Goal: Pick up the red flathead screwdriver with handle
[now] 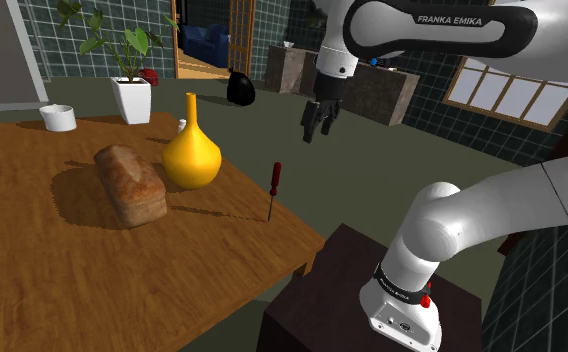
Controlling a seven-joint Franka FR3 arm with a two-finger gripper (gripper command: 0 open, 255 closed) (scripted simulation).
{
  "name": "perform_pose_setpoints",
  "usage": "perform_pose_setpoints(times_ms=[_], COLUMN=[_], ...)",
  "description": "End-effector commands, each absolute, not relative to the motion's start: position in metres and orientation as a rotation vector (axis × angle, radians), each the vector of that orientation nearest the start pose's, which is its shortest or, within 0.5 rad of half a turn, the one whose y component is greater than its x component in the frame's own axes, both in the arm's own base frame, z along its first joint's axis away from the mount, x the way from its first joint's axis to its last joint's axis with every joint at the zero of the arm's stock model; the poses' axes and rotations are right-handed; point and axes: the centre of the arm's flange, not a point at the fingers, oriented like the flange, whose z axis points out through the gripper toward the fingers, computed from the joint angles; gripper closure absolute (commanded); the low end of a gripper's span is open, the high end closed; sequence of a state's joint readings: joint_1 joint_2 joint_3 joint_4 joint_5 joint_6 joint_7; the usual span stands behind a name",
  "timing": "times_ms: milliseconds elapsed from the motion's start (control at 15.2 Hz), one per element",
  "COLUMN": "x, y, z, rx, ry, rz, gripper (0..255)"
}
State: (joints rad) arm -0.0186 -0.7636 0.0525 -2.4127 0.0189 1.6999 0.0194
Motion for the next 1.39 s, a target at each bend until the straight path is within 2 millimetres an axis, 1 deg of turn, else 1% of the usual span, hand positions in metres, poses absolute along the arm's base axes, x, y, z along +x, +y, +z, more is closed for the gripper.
perform_pose_setpoints(times_ms=[0,594,660,1056,1122,1254,1320], x=[0.324,0.374,0.374,0.374,0.374,0.374,0.374], y=[0.017,0.109,0.109,0.109,0.109,0.109,0.109], z=[0.568,0.511,0.511,0.479,0.471,0.471,0.47], rx=[-3.157,-3.143,-3.143,-3.143,-3.143,-3.143,-3.143], ry=[0.002,0.078,0.078,0.078,0.078,0.078,0.078], rz=[-0.08,-0.011,-0.011,-0.011,-0.011,-0.011,-0.011], gripper=[0,0,0,0,0,0,255])
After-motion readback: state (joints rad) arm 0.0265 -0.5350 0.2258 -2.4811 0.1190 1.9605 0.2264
